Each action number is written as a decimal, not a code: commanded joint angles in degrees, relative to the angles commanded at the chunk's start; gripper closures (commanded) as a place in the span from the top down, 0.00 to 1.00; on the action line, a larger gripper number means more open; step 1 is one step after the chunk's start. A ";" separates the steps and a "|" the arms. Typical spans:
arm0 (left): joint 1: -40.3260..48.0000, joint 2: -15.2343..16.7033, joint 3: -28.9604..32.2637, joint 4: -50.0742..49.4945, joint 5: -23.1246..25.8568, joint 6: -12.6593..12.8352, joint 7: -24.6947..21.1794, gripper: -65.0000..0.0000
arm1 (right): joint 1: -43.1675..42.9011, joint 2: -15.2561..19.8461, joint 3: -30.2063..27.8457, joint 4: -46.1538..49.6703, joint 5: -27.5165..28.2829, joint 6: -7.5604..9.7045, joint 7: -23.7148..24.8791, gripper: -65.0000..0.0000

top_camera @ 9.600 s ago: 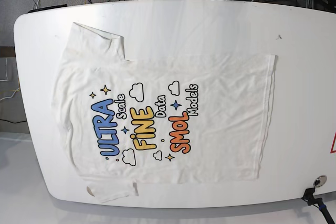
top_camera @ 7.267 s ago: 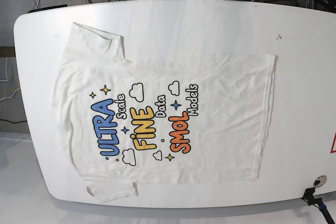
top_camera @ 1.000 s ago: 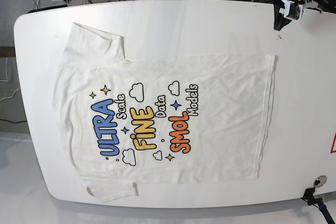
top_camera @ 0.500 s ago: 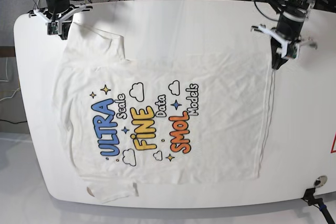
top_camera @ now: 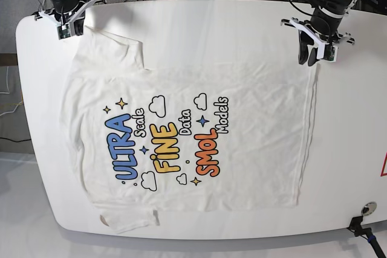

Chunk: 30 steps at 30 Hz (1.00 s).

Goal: Fold the T-shirt properly
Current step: 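Move both grippers down toward the shirt's shoulder corners, then open both grippers and position them over the shoulder edges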

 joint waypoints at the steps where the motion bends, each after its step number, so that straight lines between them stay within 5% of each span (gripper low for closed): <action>1: 0.31 -0.45 -0.05 0.08 0.46 -0.11 -0.33 0.29 | -0.15 0.02 0.30 0.23 -0.01 -0.40 0.46 0.16; 5: 1.16 -1.17 0.23 0.28 3.57 0.00 -2.76 0.41 | -0.25 -0.08 1.44 0.28 0.09 -2.36 3.32 0.43; 12: 0.52 -1.06 0.31 -0.10 5.42 -0.43 -2.93 0.42 | 0.13 -0.12 3.28 0.06 0.44 -1.78 3.87 0.47; 18: 0.18 -1.10 0.43 -0.55 5.64 -0.29 -3.22 0.44 | 0.44 -0.17 7.31 -0.16 1.52 2.82 5.28 0.47; 25: -0.17 -1.13 0.50 -0.86 5.86 -0.33 -3.05 0.43 | 1.62 -0.28 10.79 -0.23 4.00 10.53 8.11 0.47; 30: -0.22 -1.22 0.63 -1.07 5.96 -0.19 -3.12 0.42 | 7.17 0.33 9.49 -3.30 7.22 11.38 5.58 0.47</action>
